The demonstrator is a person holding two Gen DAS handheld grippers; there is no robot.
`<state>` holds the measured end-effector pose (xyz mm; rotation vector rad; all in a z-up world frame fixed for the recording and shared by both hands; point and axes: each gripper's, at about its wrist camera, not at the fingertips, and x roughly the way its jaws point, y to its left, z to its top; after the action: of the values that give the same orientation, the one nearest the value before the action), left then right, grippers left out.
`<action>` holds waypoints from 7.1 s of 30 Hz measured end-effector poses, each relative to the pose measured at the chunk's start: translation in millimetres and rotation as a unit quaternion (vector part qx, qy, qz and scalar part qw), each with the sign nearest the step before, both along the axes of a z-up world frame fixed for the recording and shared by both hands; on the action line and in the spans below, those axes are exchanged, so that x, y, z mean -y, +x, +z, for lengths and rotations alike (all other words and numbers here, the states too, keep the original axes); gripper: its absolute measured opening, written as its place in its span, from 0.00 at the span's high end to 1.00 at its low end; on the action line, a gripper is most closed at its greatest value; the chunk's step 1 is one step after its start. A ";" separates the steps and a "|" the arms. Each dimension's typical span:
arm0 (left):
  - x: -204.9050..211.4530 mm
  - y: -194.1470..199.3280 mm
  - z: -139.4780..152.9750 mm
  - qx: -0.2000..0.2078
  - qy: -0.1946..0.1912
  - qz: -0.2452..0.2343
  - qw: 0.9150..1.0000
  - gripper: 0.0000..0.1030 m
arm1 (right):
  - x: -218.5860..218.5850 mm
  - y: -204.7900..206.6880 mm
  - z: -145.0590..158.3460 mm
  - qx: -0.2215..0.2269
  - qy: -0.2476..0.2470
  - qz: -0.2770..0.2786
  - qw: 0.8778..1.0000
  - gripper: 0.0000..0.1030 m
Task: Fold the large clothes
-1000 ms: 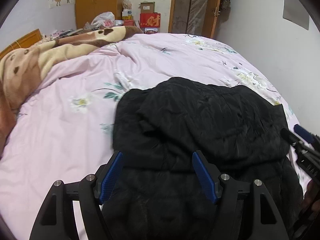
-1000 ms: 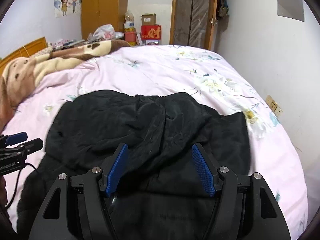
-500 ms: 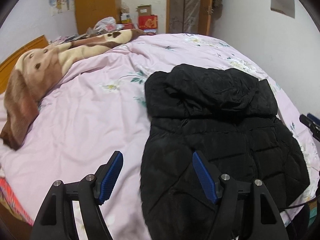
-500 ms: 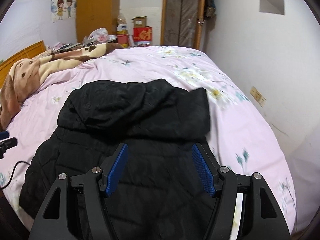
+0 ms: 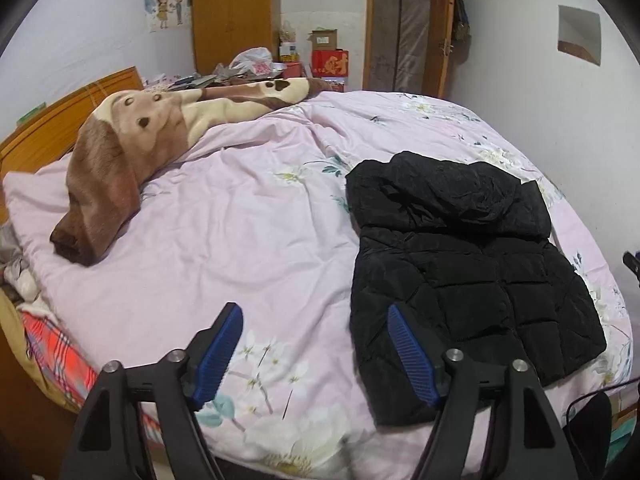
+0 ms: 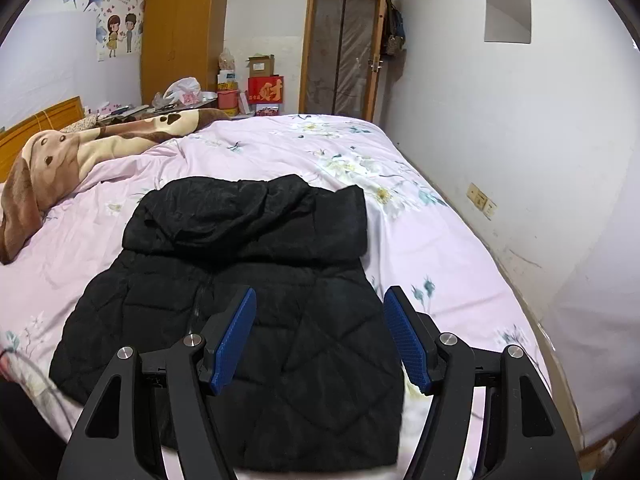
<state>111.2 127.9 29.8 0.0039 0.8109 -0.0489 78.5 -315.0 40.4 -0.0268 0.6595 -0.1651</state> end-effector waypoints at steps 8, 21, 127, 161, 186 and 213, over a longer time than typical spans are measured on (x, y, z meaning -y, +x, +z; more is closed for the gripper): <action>14.8 -22.9 -37.3 -0.037 -0.028 -0.025 0.999 0.25 | 11.0 -44.6 -20.6 -0.016 0.002 -0.024 1.000 0.34; 53.5 -13.5 -113.0 -0.108 -0.052 -0.051 0.992 0.25 | 43.8 -67.8 -96.3 -0.096 0.014 -0.070 0.993 0.27; 96.8 236.2 28.4 -0.024 -0.067 -0.009 0.997 0.86 | 45.8 181.7 38.1 -0.090 0.015 -0.031 0.995 0.86; 85.9 288.0 -87.5 -0.123 -0.133 -0.113 0.977 0.31 | 103.9 232.4 -64.0 -0.177 0.083 0.087 0.977 0.28; 116.6 341.0 -62.2 -0.055 0.004 -0.028 0.998 0.84 | 86.7 283.1 -39.9 -0.086 0.008 0.032 0.996 0.92; 166.6 240.9 -46.4 -0.031 -0.018 -0.040 0.999 0.29 | 8.8 223.0 -25.0 -0.110 0.017 0.072 0.991 0.37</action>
<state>352.1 -38.7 -16.7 0.0010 0.8710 -0.1400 301.6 -323.8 15.5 -0.0591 0.8766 -0.0118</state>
